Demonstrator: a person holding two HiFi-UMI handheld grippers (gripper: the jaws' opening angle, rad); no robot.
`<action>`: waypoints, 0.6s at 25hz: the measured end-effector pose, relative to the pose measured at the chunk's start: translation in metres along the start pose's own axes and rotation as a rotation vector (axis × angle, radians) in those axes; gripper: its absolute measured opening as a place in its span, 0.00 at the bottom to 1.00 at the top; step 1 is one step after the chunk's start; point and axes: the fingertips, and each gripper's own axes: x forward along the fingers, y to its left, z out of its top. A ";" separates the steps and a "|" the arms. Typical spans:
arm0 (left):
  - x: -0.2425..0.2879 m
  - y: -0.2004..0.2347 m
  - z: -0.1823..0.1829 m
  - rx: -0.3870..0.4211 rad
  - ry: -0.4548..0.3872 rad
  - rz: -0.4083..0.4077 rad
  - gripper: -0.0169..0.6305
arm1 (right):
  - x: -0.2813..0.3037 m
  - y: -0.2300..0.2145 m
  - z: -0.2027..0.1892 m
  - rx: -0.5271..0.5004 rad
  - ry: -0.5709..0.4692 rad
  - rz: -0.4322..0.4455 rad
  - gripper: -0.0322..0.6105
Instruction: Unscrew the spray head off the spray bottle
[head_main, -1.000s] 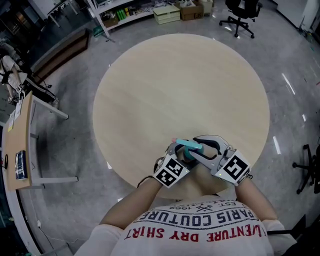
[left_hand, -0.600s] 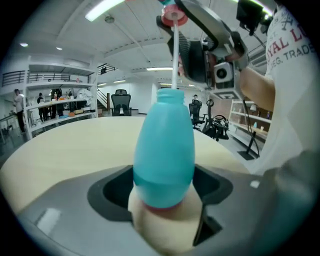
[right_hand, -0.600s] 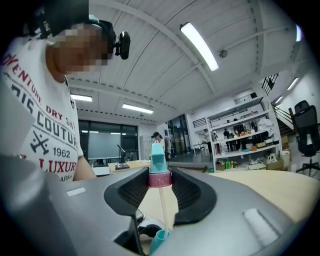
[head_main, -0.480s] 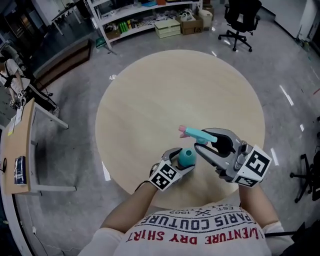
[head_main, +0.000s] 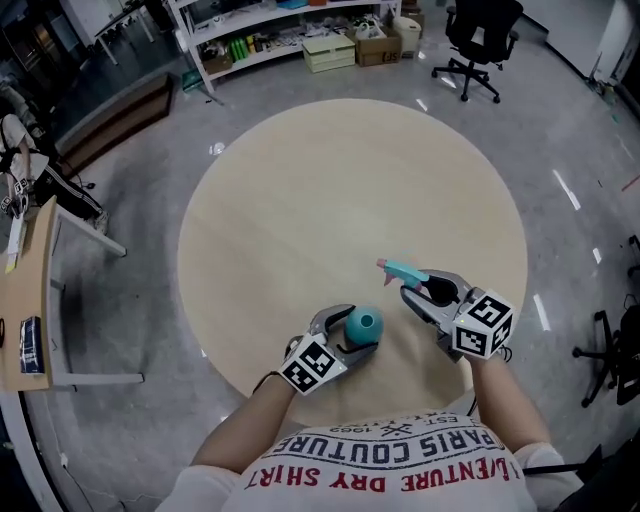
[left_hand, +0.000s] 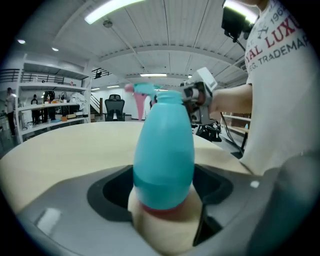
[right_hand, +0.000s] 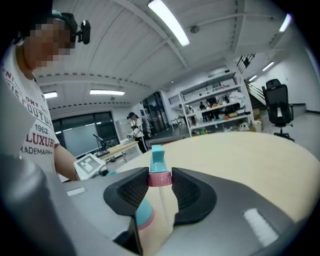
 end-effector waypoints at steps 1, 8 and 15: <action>0.001 -0.001 0.000 0.005 0.000 -0.004 0.59 | 0.007 -0.006 -0.014 0.011 0.028 -0.008 0.27; -0.005 -0.007 0.006 -0.010 -0.037 -0.030 0.59 | 0.038 -0.031 -0.058 -0.005 0.164 -0.092 0.27; -0.011 -0.007 -0.002 -0.026 -0.029 -0.068 0.59 | 0.052 -0.038 -0.074 -0.007 0.217 -0.160 0.28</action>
